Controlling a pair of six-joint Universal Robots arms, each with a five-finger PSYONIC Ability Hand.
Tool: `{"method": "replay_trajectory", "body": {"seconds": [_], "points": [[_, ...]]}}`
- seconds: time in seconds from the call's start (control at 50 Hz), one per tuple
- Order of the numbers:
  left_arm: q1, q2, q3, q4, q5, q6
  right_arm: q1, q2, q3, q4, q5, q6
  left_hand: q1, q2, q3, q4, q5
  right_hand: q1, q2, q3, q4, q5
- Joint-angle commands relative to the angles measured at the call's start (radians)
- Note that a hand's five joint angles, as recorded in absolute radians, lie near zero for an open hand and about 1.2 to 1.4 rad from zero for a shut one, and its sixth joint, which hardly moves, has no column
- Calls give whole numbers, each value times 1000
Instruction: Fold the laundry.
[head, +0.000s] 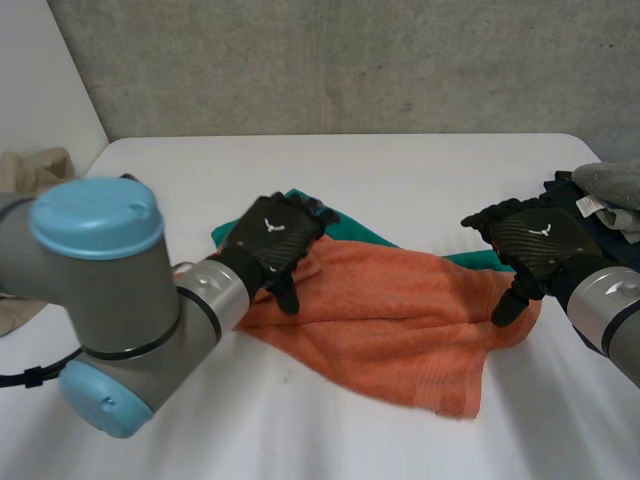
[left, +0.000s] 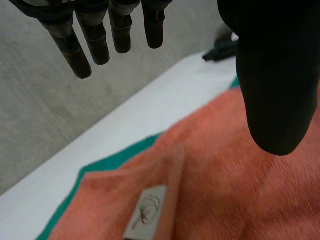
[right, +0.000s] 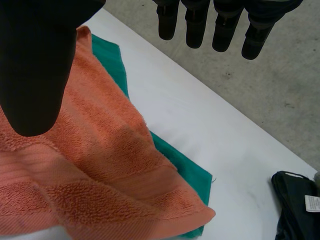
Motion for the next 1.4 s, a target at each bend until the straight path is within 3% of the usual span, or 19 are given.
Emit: {"method": "replay_trajectory", "body": {"seconds": [0.02,0.18,0.24,0.26,0.28,0.32,0.38,0.46,0.56,0.76,0.9,0.94,0.96,0.98,1.0,1.06,1.28,1.4], "points": [[-14,-148,69,-5,-33,95,12,18,22,-11,-2,-5,-28,-33,-36,-29,-55,-46,-32,-32,-34,-50],[-20,-292,149,42,-77,164,26,45,48,-44,3,-6,66,62,58,66,39,-46,-32,-32,-34,-50],[-26,-334,167,52,-76,184,29,55,55,-57,4,-6,216,211,208,215,188,-46,-32,-32,-34,-50],[-28,-340,171,55,-77,189,29,58,57,-58,6,-8,300,296,292,300,273,-46,-32,-32,-34,-50],[-29,-338,171,61,-80,198,30,59,59,-61,7,-8,659,654,651,658,632,-46,-32,-32,-34,-50],[-26,-325,169,75,-87,205,30,64,62,-66,13,-9,1162,1158,1154,1161,1135,-46,-32,-32,-34,-50],[-19,-256,163,133,-134,201,29,64,62,-72,23,-9,1193,1189,1185,1193,1166,-46,-32,-32,-34,-50],[17,-128,145,269,-249,173,26,64,59,-83,27,-9,1193,1189,1185,1193,1166,-46,-32,-32,-34,-50],[109,-10,167,397,-292,159,30,73,52,-84,27,-12,1193,1189,1185,1193,1166,-46,-32,-32,-34,-50],[432,-36,334,319,-360,152,47,96,36,-80,26,-40,1193,1189,1185,1193,1166,-46,-32,-32,-34,-50],[534,-145,372,308,-335,150,73,127,23,-84,26,-61,1193,1189,1185,1193,1166,-46,-32,-32,-34,-50],[537,-192,365,303,-283,150,81,139,16,-84,29,-66,1193,1189,1185,1193,1166,-46,-32,-32,-34,-50],[535,-205,361,300,-262,150,84,141,13,-84,30,-66,1072,1067,1064,1071,1045,-46,-32,-32,-34,-50],[531,-226,349,293,-224,149,90,144,6,-83,35,-66,733,729,725,733,706,-46,-32,-32,-34,-50],[528,-234,342,288,-205,149,95,145,2,-83,38,-66,532,528,524,532,505,-46,-32,-32,-34,-50],[509,-239,318,264,-157,153,104,144,-10,-78,55,-66,80,75,72,79,52,-46,-32,-32,-34,-50],[403,-99,172,167,-116,132,92,134,-75,-20,84,-78,-28,-33,-36,-29,-55,-46,-32,-32,-34,-50],[295,-94,82,89,103,136,83,171,-127,94,84,-169,-28,-33,-36,-29,-55,-46,-32,-32,-34,-50]]}}
